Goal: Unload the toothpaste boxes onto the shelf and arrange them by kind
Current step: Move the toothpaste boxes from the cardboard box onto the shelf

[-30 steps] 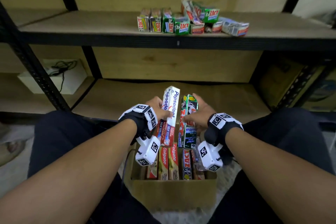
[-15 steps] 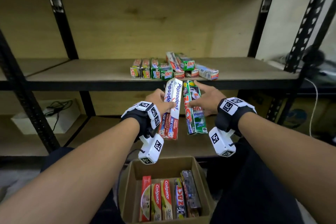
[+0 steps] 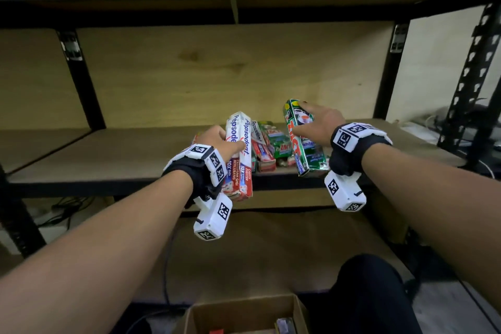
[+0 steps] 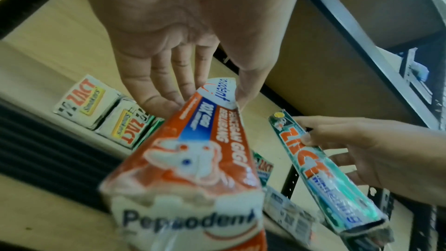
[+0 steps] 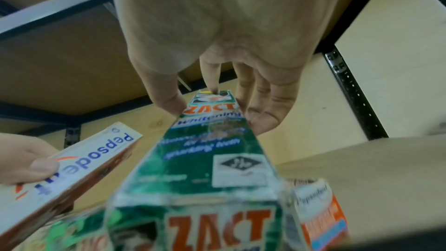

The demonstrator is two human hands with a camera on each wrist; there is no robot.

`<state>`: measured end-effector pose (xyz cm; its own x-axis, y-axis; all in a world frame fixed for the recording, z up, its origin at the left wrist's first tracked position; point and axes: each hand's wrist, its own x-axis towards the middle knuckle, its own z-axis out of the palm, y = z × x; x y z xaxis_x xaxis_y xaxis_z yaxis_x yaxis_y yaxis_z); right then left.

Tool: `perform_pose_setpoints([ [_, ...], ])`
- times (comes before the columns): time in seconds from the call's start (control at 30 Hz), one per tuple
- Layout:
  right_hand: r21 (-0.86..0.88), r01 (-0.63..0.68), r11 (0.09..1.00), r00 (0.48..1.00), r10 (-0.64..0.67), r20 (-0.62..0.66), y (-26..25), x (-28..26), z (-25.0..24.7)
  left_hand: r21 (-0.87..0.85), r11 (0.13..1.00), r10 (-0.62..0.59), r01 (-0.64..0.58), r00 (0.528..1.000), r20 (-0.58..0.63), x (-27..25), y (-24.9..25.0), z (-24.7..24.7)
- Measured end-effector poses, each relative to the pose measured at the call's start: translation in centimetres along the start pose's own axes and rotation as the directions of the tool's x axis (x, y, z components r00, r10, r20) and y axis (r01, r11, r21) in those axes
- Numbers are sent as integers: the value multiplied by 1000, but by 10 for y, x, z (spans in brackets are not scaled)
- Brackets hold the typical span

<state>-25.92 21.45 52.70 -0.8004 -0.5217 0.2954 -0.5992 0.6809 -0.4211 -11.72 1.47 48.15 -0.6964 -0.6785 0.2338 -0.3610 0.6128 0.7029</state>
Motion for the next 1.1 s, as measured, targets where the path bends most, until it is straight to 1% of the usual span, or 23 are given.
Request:
perform_pose_setpoints([
  [0.07,-42,-11,999,999,13,40,0,21,-6,4,1000,-19,19,1000,20,23,1,-1],
  [0.2,-170,-25,985,987,51,155,4,55,-7,64,997,-51,49,998,37,63,9,0],
  [0.3,-254,-25,967,975,79,206,9,74,0,190,980,-74,58,994,79,89,18,-1],
  [0.33,-269,-19,963,972,81,220,11,81,2,227,972,-80,57,992,94,98,21,-1],
  [0.43,-278,-6,960,966,78,248,16,94,13,257,962,-137,97,980,143,120,23,6],
  [0.5,-275,-4,961,961,79,265,18,101,20,274,956,-152,102,974,169,127,24,10],
  [0.63,-272,16,962,958,63,281,12,105,27,277,959,-116,55,971,209,135,22,17],
  [0.77,-222,1,975,970,53,239,4,107,27,172,982,-109,74,973,204,130,22,20],
  [0.9,-185,-27,982,975,67,213,-1,97,22,91,989,-134,119,974,185,119,28,18],
  [0.97,-180,-19,984,977,57,207,-2,88,16,55,989,-144,136,971,193,112,28,16],
  [1.1,-187,-18,982,979,55,197,-10,65,3,-17,992,-118,126,963,241,86,32,8],
])
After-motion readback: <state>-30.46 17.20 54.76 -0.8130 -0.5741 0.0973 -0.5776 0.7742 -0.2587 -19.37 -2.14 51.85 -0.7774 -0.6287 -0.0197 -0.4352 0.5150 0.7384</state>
